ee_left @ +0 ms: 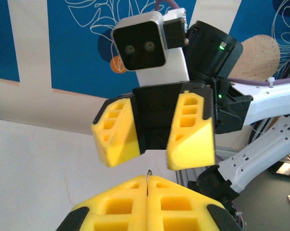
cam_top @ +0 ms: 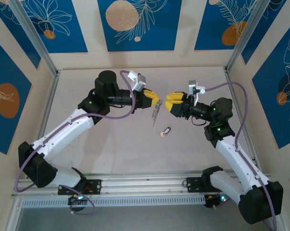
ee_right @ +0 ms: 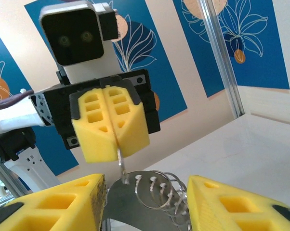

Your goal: Put the keys on the keyring

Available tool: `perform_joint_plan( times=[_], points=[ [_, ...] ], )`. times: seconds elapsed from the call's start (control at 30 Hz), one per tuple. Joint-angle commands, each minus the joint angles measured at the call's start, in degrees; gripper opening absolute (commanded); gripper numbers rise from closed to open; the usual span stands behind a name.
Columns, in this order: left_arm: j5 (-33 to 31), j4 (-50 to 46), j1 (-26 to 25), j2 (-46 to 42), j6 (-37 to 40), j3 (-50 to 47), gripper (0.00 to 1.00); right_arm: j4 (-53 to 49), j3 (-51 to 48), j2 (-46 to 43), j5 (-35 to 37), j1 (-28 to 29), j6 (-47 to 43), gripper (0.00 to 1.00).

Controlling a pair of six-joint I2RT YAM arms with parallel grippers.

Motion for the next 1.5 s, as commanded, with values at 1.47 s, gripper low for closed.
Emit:
perform_joint_plan(
  times=[1.47],
  points=[
    [2.53,-7.59,-0.21,0.76,5.93,4.03,0.0,-1.28,1.6,0.09,-0.04,3.26,-1.72,0.45]
  ],
)
